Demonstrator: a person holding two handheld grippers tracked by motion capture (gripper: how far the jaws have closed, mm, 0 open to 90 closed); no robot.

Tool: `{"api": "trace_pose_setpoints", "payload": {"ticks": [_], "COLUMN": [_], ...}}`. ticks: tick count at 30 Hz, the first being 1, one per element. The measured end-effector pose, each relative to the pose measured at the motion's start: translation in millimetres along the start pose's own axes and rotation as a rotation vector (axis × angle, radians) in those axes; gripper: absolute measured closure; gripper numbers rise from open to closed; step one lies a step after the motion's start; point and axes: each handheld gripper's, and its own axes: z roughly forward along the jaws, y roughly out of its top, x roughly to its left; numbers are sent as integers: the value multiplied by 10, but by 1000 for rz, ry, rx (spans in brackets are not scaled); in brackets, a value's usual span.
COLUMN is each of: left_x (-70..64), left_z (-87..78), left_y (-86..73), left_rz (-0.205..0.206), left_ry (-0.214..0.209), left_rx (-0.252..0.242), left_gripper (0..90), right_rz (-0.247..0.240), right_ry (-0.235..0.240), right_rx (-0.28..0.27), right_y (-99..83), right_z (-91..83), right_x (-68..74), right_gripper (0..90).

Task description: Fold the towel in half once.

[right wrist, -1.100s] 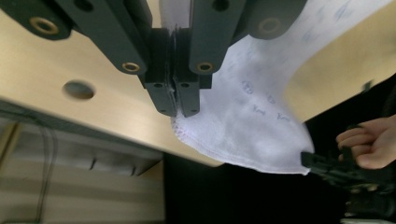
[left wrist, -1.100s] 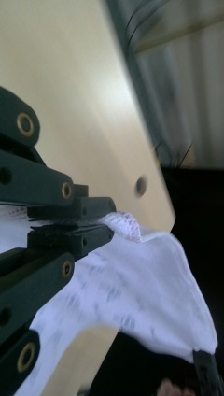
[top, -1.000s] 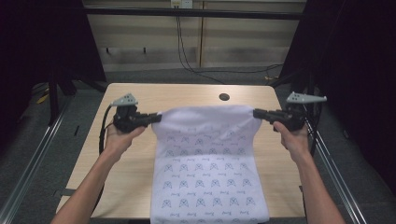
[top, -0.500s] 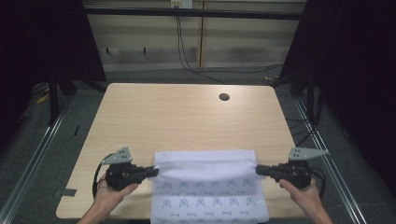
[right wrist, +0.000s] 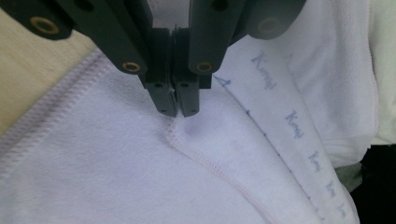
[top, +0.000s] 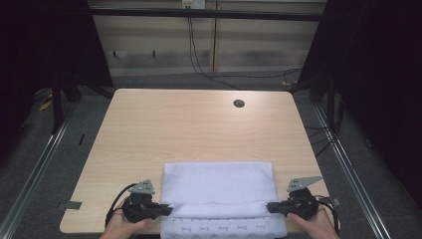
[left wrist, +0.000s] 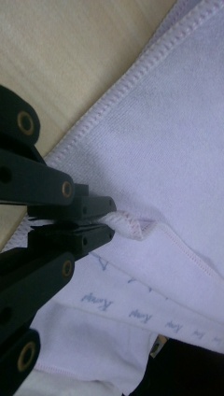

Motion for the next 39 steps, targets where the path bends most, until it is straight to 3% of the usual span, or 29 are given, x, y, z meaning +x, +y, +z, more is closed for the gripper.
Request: {"api": "trace_pose_setpoints", "payload": {"ticks": [2,5,6,7,11,12,14,15,16,17,18,19,21,22,24,25,28,29,31,33,35,36,38,39], "left_x": [51,233,233,377,663,663,826,999,999,1113,1257,1257,1429,1492,1550,1656,1702,1748,1777,1818,1792,1792,1819,1835], "left_z": [16,43,43,64,130,130,168,209,209,233,268,268,321,342,358,370,393,407,423,435,463,463,411,289], "left_y": [48,145,145,229,424,424,542,667,667,744,852,852,1022,1045,1068,1111,1170,1228,1251,1328,1319,1319,1280,1264], "left_rz": [31,10,10,-1,-1,-1,-14,-16,-16,-24,-51,-51,-37,-62,-69,-103,-96,-72,-83,-89,-86,-86,-117,-124], "left_ry": [60,91,91,108,180,180,209,248,248,273,298,298,358,351,352,353,383,418,419,454,457,457,415,375], "left_rx": [-16,-35,-35,-46,-70,-70,-74,-82,-82,-87,-96,-96,-75,-97,-117,-134,-130,-111,-120,-96,-114,-114,-146,-179], "left_gripper": [873,874,874,874,874,875,875,875,875,875,875,874,873,874,873,873,873,873,873,874,875,875,875,875], "right_rz": [-6,-12,-13,-10,3,3,9,14,14,19,28,28,14,9,17,48,90,103,104,129,110,110,102,107], "right_ry": [-16,-65,-78,-87,-106,-106,-137,-147,-147,-157,-190,-190,-243,-252,-255,-260,-268,-283,-299,-355,-379,-379,-363,-328], "right_rx": [0,-14,-17,-20,-28,-28,-25,-28,-28,-31,-32,-32,-20,-14,-16,-33,-73,-82,-87,-102,-93,-93,-109,-158], "right_y": [44,154,200,243,463,463,680,761,761,844,1012,1012,1257,1327,1390,1497,1603,1632,1661,1754,1815,1815,1831,1825], "right_z": [43,110,134,157,271,271,375,414,414,456,538,538,665,698,725,768,825,842,862,924,962,962,927,835], "right_x": [-5,-60,-90,-130,-309,-309,-470,-537,-537,-603,-734,-734,-864,-914,-981,-1127,-1293,-1326,-1349,-1385,-1358,-1358,-1371,-1391], "right_gripper": [889,889,889,889,890,890,890,891,891,891,891,891,891,891,891,891,890,890,891,891,891,891,891,890]}}
